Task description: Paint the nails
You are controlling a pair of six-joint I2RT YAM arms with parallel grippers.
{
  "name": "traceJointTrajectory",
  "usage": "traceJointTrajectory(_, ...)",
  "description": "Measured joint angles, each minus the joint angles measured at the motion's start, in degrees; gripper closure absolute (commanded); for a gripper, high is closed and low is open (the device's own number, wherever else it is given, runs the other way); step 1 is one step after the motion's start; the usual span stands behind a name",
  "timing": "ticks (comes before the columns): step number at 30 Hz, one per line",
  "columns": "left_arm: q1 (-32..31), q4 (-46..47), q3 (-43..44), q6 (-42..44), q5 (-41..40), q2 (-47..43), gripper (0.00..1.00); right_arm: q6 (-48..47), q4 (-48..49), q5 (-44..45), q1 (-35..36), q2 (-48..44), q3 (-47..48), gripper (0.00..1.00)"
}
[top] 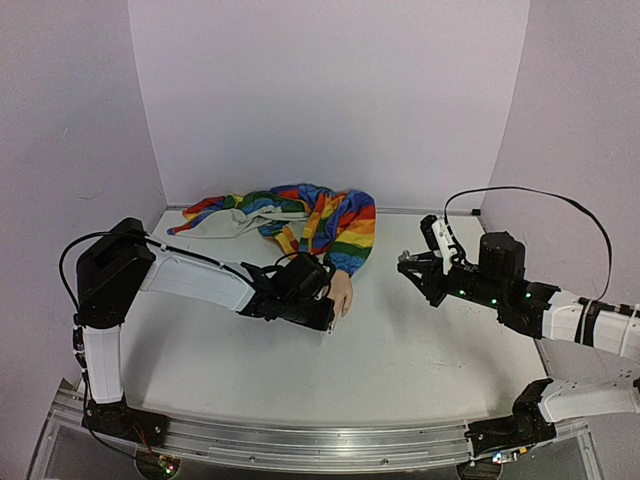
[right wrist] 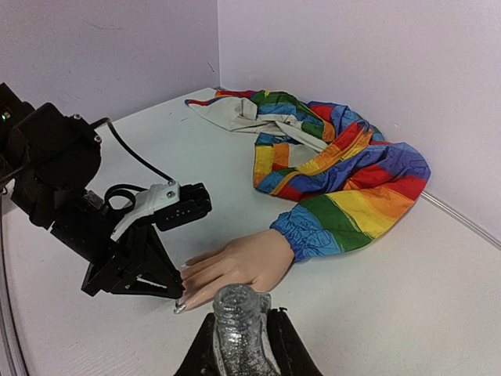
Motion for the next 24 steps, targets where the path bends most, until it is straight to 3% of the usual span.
traceJointTrajectory(24, 0.2, 0.0, 0.1, 0.3, -0.1, -1.3, 1.0, 0.0, 0.0, -0.1, 0.0, 0.0, 0.0, 1.0)
